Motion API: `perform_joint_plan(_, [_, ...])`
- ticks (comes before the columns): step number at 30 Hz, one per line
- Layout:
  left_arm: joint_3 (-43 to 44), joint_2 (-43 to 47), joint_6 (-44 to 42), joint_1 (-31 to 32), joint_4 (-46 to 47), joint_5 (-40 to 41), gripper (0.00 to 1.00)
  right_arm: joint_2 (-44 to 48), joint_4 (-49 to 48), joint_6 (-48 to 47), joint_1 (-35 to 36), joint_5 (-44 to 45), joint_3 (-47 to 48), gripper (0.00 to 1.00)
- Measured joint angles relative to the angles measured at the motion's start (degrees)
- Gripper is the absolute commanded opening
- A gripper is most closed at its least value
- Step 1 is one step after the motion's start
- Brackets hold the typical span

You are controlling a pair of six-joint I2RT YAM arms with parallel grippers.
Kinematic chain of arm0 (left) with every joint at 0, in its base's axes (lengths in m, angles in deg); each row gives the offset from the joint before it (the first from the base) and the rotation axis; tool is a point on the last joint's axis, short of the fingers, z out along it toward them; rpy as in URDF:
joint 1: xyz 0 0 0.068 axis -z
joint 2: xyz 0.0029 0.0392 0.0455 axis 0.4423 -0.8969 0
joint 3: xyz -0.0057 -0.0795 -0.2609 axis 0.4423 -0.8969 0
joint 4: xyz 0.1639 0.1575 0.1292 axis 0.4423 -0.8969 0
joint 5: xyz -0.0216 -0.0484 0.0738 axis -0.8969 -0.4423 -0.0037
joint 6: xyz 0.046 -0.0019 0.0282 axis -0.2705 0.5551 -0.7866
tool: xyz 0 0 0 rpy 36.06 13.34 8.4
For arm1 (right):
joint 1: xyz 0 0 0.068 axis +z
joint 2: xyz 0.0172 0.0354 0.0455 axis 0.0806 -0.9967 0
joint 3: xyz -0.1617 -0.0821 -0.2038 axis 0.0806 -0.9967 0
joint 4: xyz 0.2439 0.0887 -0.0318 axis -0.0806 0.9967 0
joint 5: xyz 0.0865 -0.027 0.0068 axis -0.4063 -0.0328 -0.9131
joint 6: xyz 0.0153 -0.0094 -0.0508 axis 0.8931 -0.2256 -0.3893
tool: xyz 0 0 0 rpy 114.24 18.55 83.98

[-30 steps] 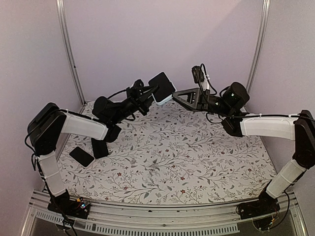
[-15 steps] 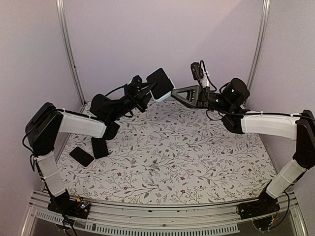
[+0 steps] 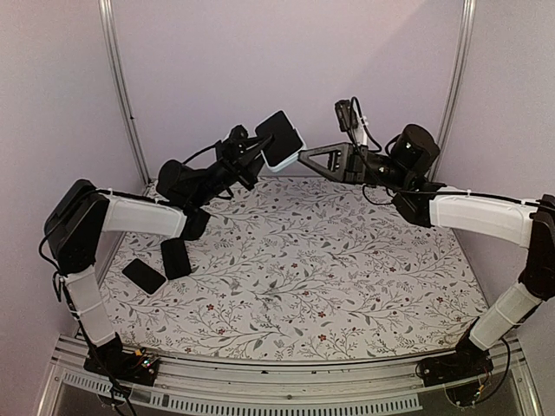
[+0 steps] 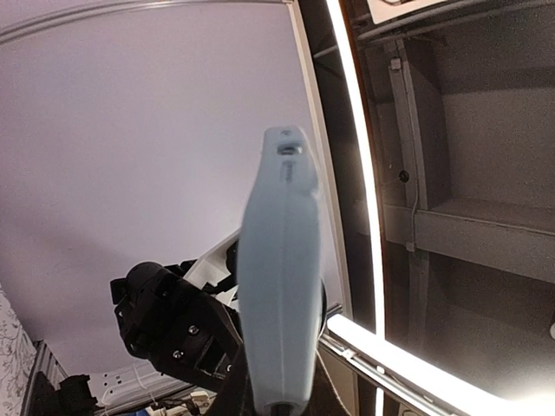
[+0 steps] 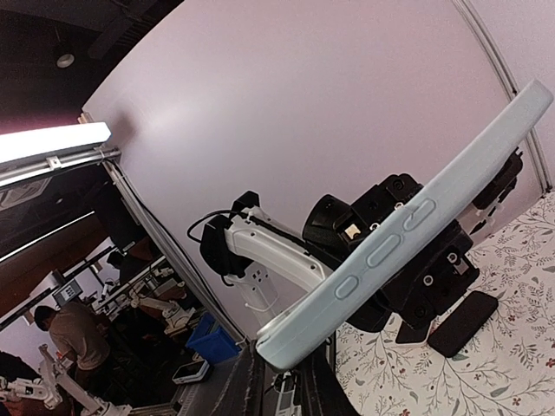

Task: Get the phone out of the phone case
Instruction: Remove the bottom right corner of the phone case from the phone.

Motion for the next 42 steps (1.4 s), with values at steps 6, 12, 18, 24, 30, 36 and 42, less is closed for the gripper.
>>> perform_joint_plan(6, [0.28, 0.00, -2.08, -0.87, -0.09, -0.92, 0.00, -0.61, 0.81, 0.79, -0.17, -0.22, 0.22, 0.00])
perform_joint_plan(12, [0.92, 0.02, -4.35, -1.33, -0.15, -1.81, 0.00, -0.57, 5.73, 0.94, -0.15, 1.16, 0.28, 0.01])
perform_joint_plan(18, [0.52, 3.78, -8.00, 0.59, -0.02, -9.60, 0.00, -1.84, 14.97, 0.28, -1.66, 7.78, -0.68, 0.35])
perform_joint_plan(24, [-2.01, 7.17, -12.48, -2.89, -0.13, -15.13, 0.00, 2.03, 20.20, -3.74, -2.01, 11.06, -3.54, 0.59])
perform_joint_plan(30, [-5.05, 7.21, -18.40, -5.66, -4.81, -20.79, 0.00, 7.48, 23.04, -7.13, -1.64, 11.13, -3.72, 0.66])
perform_joint_plan(36, [-5.55, 7.96, -25.46, -5.88, -13.49, -23.32, 0.00, 8.04, 33.62, -13.29, 1.42, 15.15, 1.77, 0.62])
perform_joint_plan(42, [-5.62, 8.17, -27.93, -6.10, -16.65, -22.47, 0.00, 7.89, 40.15, -16.22, 3.39, 18.03, 2.93, 0.56])
